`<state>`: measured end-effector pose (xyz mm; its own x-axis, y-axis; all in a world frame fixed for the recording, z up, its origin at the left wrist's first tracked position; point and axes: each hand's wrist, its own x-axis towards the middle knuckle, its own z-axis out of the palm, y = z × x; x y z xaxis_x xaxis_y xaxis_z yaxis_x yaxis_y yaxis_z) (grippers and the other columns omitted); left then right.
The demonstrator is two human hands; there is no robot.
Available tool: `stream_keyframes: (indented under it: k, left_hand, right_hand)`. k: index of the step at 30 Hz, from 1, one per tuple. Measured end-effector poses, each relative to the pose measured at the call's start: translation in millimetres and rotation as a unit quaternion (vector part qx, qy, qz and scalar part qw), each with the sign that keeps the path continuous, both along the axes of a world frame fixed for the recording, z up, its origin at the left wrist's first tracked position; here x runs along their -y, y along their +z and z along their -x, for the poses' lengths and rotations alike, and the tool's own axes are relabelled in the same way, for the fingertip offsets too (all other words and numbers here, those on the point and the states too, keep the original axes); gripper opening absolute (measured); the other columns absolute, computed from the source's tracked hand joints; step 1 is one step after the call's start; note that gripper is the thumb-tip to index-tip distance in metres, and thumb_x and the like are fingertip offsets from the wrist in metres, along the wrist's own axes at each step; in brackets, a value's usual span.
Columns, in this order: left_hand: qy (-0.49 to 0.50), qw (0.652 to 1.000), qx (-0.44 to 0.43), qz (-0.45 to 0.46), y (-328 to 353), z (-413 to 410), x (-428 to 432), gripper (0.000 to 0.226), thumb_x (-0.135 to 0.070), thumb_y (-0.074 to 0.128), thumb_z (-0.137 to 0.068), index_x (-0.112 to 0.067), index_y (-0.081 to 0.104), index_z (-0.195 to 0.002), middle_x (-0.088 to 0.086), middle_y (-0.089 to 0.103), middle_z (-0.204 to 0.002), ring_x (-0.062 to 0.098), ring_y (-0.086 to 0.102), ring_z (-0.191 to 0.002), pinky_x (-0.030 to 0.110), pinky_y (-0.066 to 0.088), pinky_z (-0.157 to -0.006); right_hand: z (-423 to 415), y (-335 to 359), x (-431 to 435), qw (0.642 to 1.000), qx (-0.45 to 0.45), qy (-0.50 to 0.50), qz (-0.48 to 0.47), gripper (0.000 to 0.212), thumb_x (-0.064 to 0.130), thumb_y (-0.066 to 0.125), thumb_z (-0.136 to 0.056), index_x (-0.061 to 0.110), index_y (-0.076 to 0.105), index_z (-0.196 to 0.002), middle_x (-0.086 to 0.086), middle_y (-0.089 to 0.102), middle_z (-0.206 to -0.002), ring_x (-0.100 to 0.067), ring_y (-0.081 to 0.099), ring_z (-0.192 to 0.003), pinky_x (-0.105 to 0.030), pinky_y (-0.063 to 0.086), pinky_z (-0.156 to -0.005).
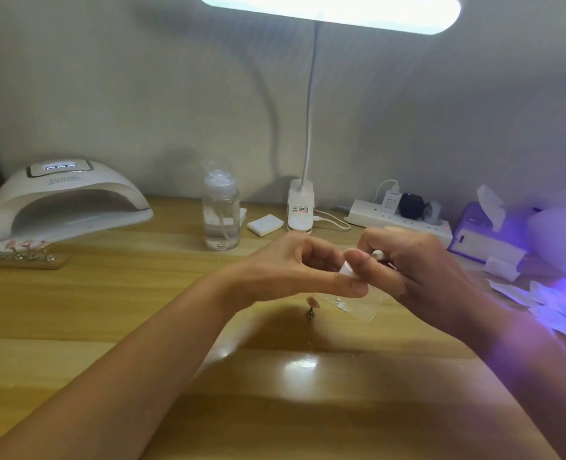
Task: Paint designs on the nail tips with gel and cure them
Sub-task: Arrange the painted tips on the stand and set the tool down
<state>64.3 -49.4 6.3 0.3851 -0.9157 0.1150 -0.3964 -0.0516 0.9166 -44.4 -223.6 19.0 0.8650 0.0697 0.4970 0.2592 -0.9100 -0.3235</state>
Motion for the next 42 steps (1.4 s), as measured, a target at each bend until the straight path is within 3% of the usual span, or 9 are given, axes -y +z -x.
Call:
stream_keyframes:
  k: [3,7,13,16,20,25,28,35,42]
  left_hand:
    - [-0.023,1.000,-0.013,-0.017,5,-6,-7,0.024,-0.036,0.071,-0.088,-0.020,0.074,-0.106,-0.001,0.073,-0.101,0.018,0.064,-0.098,0.045,0.049,-0.094]
    - [-0.067,0.990,-0.120,0.003,4,-11,-12,0.024,-0.030,0.063,-0.092,-0.013,0.073,-0.106,-0.005,0.071,-0.095,0.006,0.058,-0.080,0.025,0.047,-0.080]
    - [-0.097,0.942,-0.312,0.072,-1,-6,-6,0.032,-0.039,0.058,-0.087,-0.017,0.074,-0.102,0.008,0.070,-0.096,0.030,0.047,-0.090,0.023,0.048,-0.071]
    - [-0.106,0.936,-0.326,0.074,0,-7,-5,0.032,-0.040,0.058,-0.086,-0.017,0.075,-0.100,0.008,0.069,-0.097,0.021,0.048,-0.088,0.024,0.045,-0.073]
    - [-0.110,0.937,-0.326,0.057,2,-8,-5,0.034,-0.040,0.058,-0.085,-0.014,0.074,-0.100,0.008,0.068,-0.095,0.018,0.050,-0.083,0.026,0.042,-0.074]
    - [-0.007,0.987,-0.151,0.048,6,-6,-3,0.013,-0.036,0.067,-0.087,-0.026,0.070,-0.093,-0.006,0.069,-0.090,0.008,0.059,-0.085,0.030,0.046,-0.084]
    - [0.053,0.997,-0.037,0.040,11,-4,-3,0.023,-0.029,0.078,-0.082,-0.019,0.065,-0.099,-0.001,0.072,-0.094,0.008,0.065,-0.088,0.028,0.051,-0.080]
    - [0.153,0.949,0.268,0.068,8,9,10,0.031,-0.038,0.084,-0.071,-0.030,0.059,-0.088,-0.020,0.062,-0.080,0.001,0.056,-0.082,0.009,0.039,-0.067]
    - [0.090,0.984,0.156,-0.013,-4,2,8,0.019,-0.044,0.070,-0.086,-0.027,0.071,-0.095,-0.012,0.064,-0.082,0.005,0.062,-0.078,0.024,0.053,-0.067]
  right_hand:
    - [2,8,-5,0.998,-0.018,0.033,-0.049,0.050,0.059,0.047,-0.093,0.015,0.060,-0.074,0.002,0.048,-0.054,-0.009,0.039,-0.052,-0.020,0.028,-0.049]
    - [5,16,-10,0.993,-0.048,0.062,-0.084,0.048,0.059,0.049,-0.091,0.014,0.061,-0.080,0.008,0.040,-0.055,-0.007,0.034,-0.051,-0.018,0.025,-0.048]
    - [9,22,-13,0.972,-0.086,0.135,-0.169,0.031,0.044,0.046,-0.099,0.015,0.058,-0.095,0.016,0.062,-0.072,-0.001,0.055,-0.069,-0.016,0.043,-0.065]
    - [12,27,-9,0.954,-0.128,0.169,-0.210,0.023,0.037,0.048,-0.100,0.019,0.059,-0.109,0.008,0.065,-0.083,-0.008,0.062,-0.080,-0.021,0.047,-0.074]
    - [15,34,-6,0.952,-0.141,0.171,-0.212,0.023,0.027,0.051,-0.100,0.017,0.062,-0.118,0.018,0.065,-0.080,0.001,0.063,-0.077,-0.007,0.045,-0.071]
    - [13,33,5,0.984,-0.126,0.022,-0.127,0.047,0.071,0.055,-0.087,0.028,0.071,-0.096,0.020,0.052,-0.060,0.001,0.044,-0.057,-0.017,0.036,-0.058]
    - [13,33,5,0.987,-0.121,-0.016,-0.107,0.050,0.070,0.054,-0.079,0.023,0.069,-0.085,0.013,0.063,-0.066,-0.004,0.046,-0.056,-0.028,0.037,-0.059]
    - [12,32,1,0.995,-0.077,-0.058,-0.018,0.051,0.069,0.052,-0.076,0.020,0.064,-0.075,0.014,0.054,-0.055,-0.001,0.048,-0.054,-0.014,0.035,-0.052]
    - [18,40,10,0.994,-0.104,-0.015,-0.008,0.023,0.047,0.070,-0.081,0.028,0.065,-0.092,0.037,0.062,-0.080,0.003,0.051,-0.058,-0.010,0.036,-0.057]
